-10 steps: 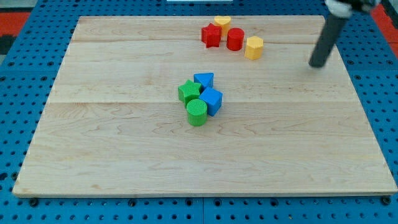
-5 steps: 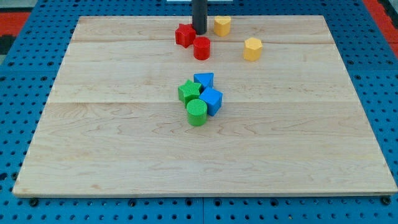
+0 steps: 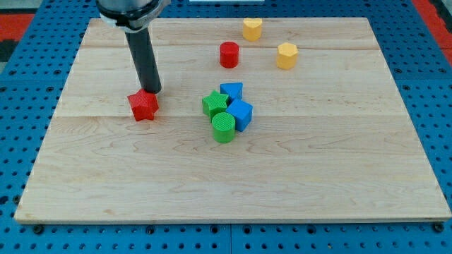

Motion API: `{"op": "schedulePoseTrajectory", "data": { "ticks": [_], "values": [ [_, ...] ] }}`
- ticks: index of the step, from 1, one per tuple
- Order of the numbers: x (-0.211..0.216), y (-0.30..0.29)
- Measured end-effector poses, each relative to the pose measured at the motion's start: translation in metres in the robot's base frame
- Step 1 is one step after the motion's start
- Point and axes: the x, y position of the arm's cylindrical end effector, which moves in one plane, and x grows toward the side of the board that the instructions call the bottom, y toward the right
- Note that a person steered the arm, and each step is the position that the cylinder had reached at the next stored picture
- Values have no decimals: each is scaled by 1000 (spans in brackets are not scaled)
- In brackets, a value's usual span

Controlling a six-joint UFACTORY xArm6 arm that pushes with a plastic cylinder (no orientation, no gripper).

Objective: Place the red star below the green circle

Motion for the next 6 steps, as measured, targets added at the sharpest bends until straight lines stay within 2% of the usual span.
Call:
{"op": "schedulePoseTrajectory", "data": {
  "ticks": [1,2,3,5,6],
  "values": [
    [-2,-36],
    [68,21],
    [92,54],
    [91,57],
    [121,96]
  ]
}}
